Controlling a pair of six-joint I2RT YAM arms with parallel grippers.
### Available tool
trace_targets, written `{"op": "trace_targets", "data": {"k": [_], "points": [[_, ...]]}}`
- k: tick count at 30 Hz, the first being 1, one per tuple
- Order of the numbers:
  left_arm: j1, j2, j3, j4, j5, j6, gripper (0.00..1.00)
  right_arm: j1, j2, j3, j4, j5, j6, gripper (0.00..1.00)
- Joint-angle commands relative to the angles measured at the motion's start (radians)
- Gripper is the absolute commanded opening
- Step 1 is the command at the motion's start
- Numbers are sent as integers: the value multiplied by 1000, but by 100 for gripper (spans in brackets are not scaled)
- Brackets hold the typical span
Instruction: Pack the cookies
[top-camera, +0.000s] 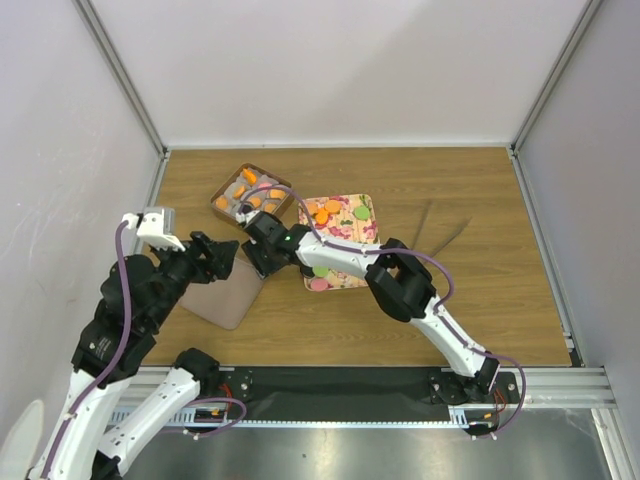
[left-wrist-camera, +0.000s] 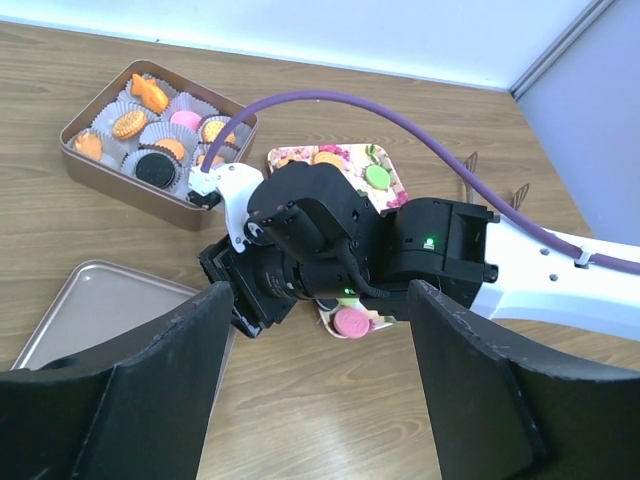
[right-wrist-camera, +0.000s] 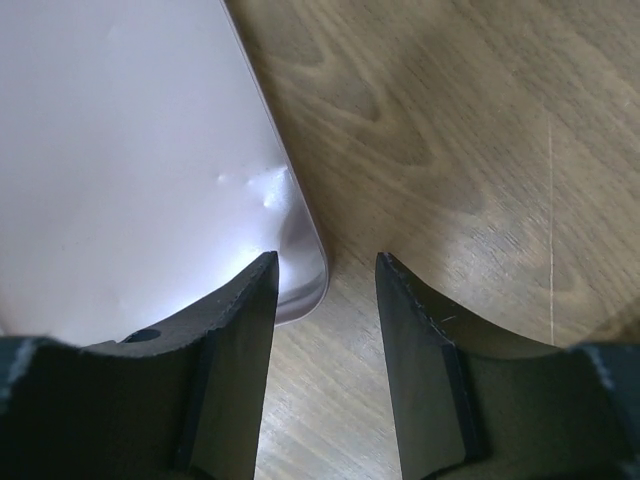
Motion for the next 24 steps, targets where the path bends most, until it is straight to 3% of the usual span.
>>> {"op": "trace_targets", "data": {"k": [1,7,24], "points": [[4,-19,22,-14,0,33,77,24,16,90,-33,75,-26,49],[4,-37,15,-17,-8,36,77,35,49,116,-62,135,-58,45],[4,-33,-8,-2,-39,28,78,22,47,72,35,-9,-187,35]]}}
